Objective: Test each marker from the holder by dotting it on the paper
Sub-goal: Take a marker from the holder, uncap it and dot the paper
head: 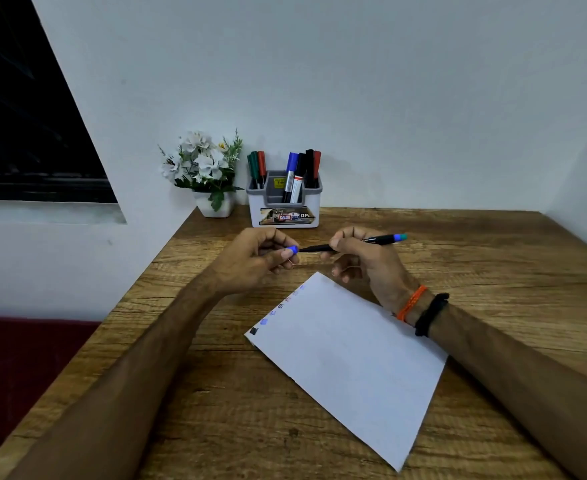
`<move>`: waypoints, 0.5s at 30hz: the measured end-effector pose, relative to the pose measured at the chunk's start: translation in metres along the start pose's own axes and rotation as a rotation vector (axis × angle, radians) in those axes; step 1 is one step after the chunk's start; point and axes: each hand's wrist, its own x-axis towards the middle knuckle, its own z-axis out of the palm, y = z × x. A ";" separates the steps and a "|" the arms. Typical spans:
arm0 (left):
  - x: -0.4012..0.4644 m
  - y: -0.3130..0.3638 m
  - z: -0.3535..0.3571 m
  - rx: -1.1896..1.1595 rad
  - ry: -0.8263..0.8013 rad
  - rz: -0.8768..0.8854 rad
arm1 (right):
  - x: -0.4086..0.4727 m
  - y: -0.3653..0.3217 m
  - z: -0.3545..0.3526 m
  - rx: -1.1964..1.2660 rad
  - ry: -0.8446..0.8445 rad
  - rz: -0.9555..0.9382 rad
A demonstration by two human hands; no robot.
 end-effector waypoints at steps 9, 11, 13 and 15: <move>-0.001 0.000 0.001 0.031 -0.018 0.033 | -0.001 0.004 0.000 -0.065 0.008 -0.067; -0.001 0.000 0.000 0.042 -0.016 0.047 | -0.001 0.004 -0.003 -0.038 -0.015 -0.028; -0.001 0.000 0.000 0.028 -0.015 0.060 | 0.000 0.003 -0.005 0.020 -0.064 0.053; 0.000 -0.001 0.000 0.018 -0.012 0.066 | 0.001 0.003 -0.005 0.021 -0.089 0.095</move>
